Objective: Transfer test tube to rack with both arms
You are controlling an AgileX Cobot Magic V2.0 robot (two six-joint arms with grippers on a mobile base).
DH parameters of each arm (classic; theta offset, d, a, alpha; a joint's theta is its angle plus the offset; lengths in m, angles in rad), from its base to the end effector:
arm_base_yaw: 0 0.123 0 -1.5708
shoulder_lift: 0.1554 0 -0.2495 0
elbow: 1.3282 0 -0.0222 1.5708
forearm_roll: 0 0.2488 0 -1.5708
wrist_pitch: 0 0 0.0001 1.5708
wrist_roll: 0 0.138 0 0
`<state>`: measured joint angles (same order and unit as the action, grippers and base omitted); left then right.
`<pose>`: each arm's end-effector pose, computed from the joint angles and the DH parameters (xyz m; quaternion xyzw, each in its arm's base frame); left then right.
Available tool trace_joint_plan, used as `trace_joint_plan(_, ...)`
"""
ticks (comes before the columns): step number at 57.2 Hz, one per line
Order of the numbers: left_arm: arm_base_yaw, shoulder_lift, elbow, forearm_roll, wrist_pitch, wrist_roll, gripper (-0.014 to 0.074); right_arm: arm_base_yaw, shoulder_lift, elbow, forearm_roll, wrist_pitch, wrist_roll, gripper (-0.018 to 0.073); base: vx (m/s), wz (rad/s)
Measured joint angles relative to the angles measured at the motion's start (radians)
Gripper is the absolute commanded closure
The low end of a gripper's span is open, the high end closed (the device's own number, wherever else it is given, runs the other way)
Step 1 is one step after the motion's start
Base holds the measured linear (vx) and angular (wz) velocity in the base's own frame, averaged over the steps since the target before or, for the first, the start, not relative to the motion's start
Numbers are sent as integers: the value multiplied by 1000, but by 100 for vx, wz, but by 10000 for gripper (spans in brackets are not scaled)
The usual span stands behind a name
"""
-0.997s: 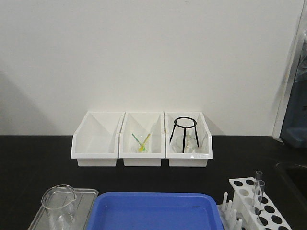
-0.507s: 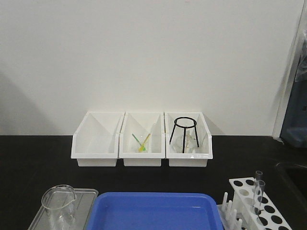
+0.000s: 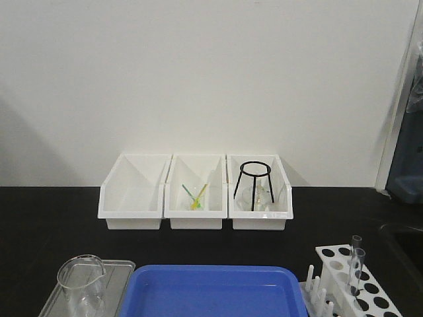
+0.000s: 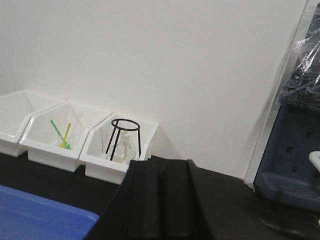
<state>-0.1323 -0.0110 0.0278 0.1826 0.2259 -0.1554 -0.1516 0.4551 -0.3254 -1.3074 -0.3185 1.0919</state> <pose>0.1356 -0.0124 0.1776 0.0455 0.7573 -0.0203 0.6512 0.1808 0.0145 0.2833 -0.1277 0.6805 -0.0215 0.7212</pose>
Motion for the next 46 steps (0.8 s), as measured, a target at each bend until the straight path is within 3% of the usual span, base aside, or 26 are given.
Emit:
trace_joint_plan(4, 0, 0, 0, 0, 0, 0, 603, 0, 0, 3, 95, 1, -104, 570, 0, 0)
trace_joint_plan(7, 0, 0, 0, 0, 0, 0, 603, 0, 3, 13, 208, 1, -262, 570, 0, 0)
trace_joint_plan(14, 0, 0, 0, 0, 0, 0, 603, 0, 11, 49, 612, 45, -649, 570, 0, 0)
trace_joint_plan(19, 0, 0, 0, 0, 0, 0, 603, 0, 3, 64, 909, 115, -867, 570, 0, 0)
trace_joint_plan(24, 0, 0, 0, 0, 0, 0, 603, 0, -35, 78, 1127, 206, -1075, 570, 0, 0)
trace_joint_plan(31, 0, 0, 0, 0, 0, 0, 603, 0, -125, 119, 1251, 269, -1204, 570, 0, 0)
trace_joint_plan(46, 0, 0, 1, 0, 0, 0, 603, 5, -439, 328, 1272, 318, -1126, 570, 0, 0)
